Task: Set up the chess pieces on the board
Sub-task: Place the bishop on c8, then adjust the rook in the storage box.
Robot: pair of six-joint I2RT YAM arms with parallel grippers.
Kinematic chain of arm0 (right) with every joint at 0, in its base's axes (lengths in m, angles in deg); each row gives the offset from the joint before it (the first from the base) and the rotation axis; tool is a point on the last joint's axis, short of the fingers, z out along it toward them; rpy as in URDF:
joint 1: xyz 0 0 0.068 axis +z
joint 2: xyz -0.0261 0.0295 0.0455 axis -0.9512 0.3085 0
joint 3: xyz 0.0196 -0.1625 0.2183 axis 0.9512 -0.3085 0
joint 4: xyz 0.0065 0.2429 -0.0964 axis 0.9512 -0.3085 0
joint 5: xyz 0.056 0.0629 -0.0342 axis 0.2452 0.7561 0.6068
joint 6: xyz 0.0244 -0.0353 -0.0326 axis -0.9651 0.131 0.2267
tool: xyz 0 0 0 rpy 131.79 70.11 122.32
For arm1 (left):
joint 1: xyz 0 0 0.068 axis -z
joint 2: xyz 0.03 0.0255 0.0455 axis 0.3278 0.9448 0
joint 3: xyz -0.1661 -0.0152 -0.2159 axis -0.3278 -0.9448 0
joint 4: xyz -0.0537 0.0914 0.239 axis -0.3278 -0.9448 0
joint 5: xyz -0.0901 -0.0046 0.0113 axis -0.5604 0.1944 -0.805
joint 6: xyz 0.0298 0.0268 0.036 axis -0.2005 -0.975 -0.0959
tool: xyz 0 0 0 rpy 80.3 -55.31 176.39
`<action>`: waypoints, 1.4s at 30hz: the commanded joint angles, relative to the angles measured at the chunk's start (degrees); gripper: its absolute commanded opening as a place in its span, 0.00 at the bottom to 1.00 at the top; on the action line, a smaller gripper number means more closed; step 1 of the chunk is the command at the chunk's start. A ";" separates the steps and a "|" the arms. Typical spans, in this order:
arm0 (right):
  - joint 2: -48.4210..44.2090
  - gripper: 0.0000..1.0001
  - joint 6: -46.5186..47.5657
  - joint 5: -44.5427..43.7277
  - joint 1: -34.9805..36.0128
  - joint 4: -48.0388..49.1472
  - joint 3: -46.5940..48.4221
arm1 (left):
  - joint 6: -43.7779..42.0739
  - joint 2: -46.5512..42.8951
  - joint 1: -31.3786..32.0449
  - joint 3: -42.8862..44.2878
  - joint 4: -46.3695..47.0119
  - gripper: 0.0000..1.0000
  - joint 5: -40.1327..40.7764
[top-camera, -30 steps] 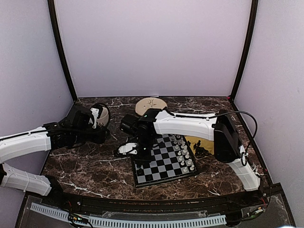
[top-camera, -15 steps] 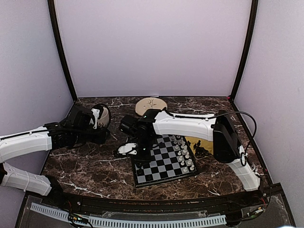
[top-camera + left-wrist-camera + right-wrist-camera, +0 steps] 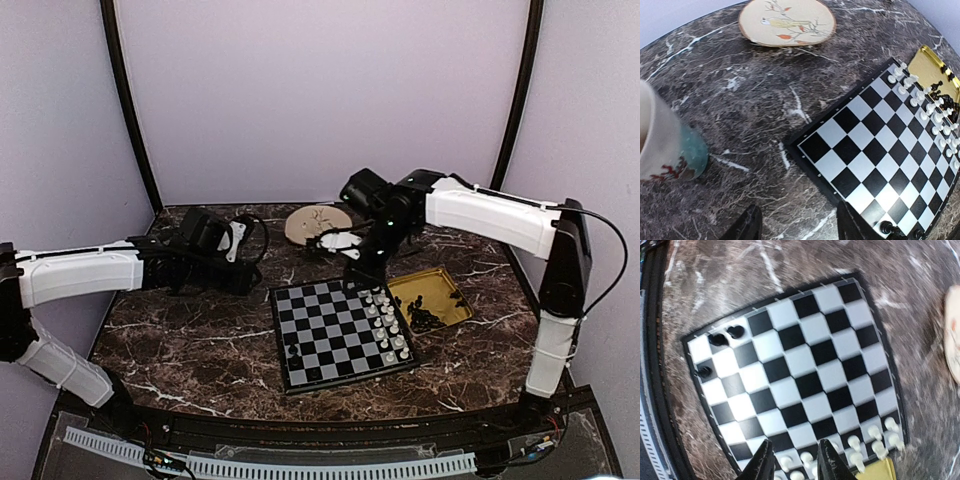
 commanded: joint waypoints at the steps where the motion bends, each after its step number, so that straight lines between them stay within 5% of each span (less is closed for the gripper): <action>1: -8.47 0.30 -0.81 -1.13 -9.81 5.61 -13.96 | -3.68 6.02 3.97 5.82 -1.06 0.53 -5.36; 11: -19.81 0.28 -3.61 -2.96 -30.15 15.48 -35.81 | -5.50 18.80 8.27 16.19 3.19 0.52 -18.99; 20: -15.81 0.32 -3.91 -4.82 -30.88 18.17 -38.11 | -5.21 22.94 9.11 21.11 3.02 0.46 -23.77; 42: -4.52 0.27 -3.61 0.08 -30.54 15.95 -29.78 | -3.58 21.36 9.13 16.56 3.99 0.46 -21.70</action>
